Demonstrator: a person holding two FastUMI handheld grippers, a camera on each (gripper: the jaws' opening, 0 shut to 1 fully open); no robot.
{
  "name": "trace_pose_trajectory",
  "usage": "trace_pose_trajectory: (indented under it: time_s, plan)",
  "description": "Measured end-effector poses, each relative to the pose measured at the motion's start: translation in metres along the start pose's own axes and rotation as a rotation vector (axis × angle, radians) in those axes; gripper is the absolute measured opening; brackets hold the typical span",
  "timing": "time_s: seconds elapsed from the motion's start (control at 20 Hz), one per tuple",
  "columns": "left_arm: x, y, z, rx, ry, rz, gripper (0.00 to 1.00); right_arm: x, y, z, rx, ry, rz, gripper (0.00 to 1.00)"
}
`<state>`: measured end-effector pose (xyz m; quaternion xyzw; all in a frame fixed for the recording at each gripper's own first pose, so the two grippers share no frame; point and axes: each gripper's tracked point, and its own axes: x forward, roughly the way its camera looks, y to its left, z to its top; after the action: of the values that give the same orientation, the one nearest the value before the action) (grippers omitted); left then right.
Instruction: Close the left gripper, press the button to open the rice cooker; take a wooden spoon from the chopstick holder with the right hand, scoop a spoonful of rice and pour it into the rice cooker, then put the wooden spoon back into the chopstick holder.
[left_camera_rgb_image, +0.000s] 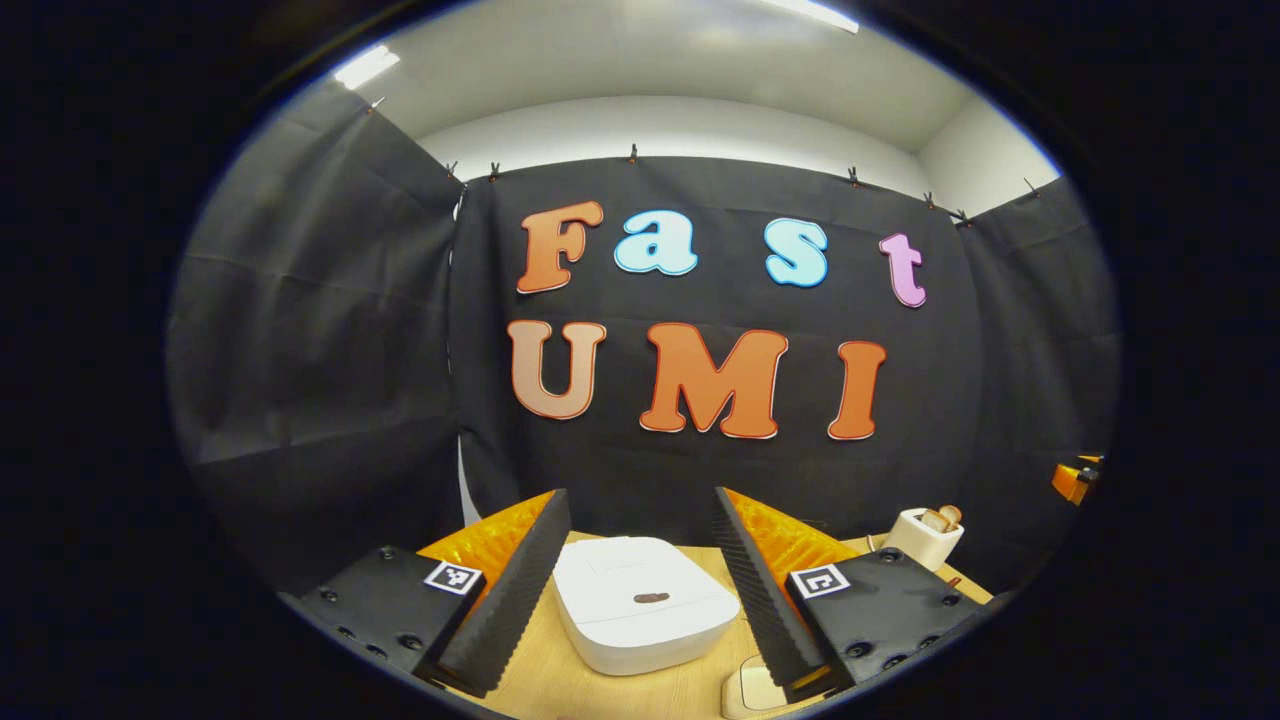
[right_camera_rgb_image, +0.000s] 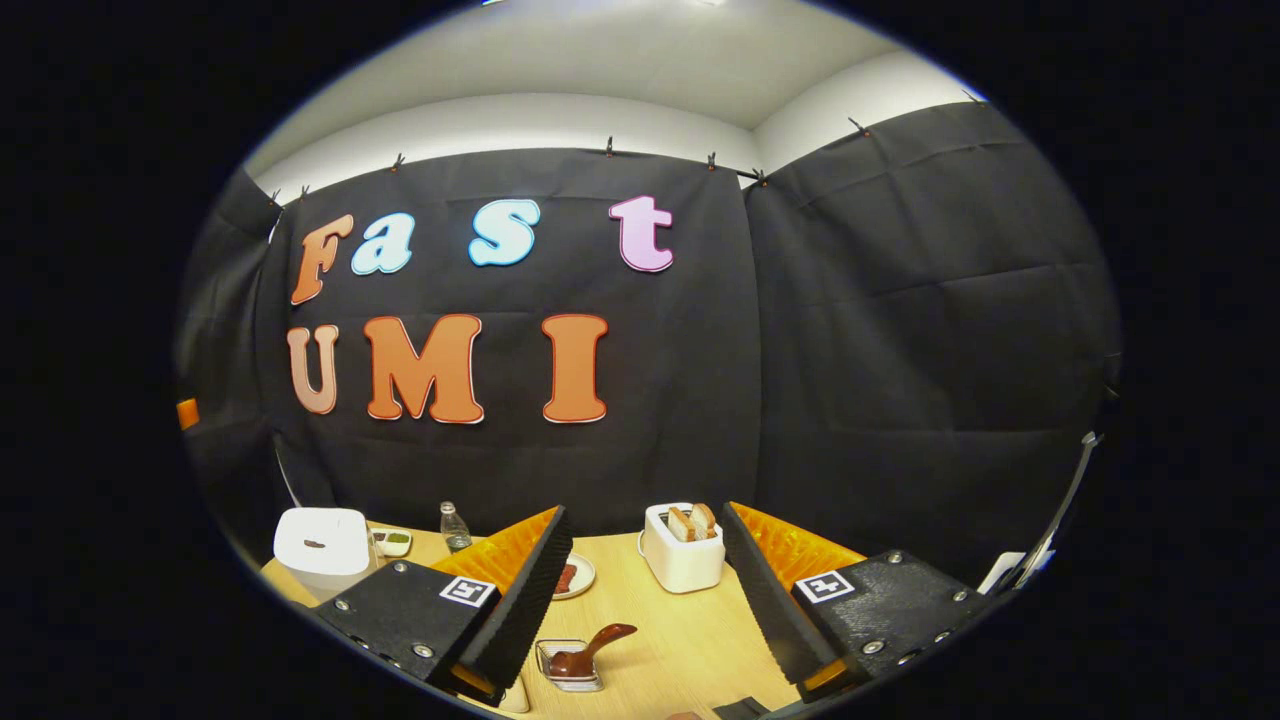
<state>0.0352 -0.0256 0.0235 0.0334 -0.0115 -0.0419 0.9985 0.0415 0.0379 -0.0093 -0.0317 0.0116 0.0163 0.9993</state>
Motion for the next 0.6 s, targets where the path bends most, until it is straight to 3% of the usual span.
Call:
trace_pose_trajectory:
  time_s: [0.1,0.25,0.35,0.4,0.5,0.55,0.6]
  plan:
    - [-0.001,-0.010,0.000,0.007,0.004,-0.049,0.58,-0.001,0.001,-0.001,0.002,0.007,0.001,0.93]
    - [-0.002,-0.012,-0.004,0.008,0.020,-0.069,0.53,-0.003,0.002,0.002,-0.005,0.002,0.001,0.93]
    - [-0.002,-0.013,-0.006,-0.001,0.028,-0.076,0.56,-0.005,0.003,0.004,-0.012,0.000,0.003,0.93]
    - [-0.001,-0.001,-0.002,0.014,0.010,-0.020,0.59,-0.005,0.004,0.005,-0.015,-0.001,0.005,0.93]
    - [0.000,0.003,-0.001,0.017,0.007,-0.018,0.12,-0.007,0.004,0.006,-0.021,-0.003,0.003,0.93]
    - [0.002,0.001,-0.005,0.010,0.021,-0.028,0.05,-0.007,0.005,0.005,-0.023,-0.003,0.003,0.93]
    - [0.003,-0.001,-0.010,0.003,0.040,-0.042,0.05,-0.007,0.006,0.005,-0.023,0.000,0.006,0.93]
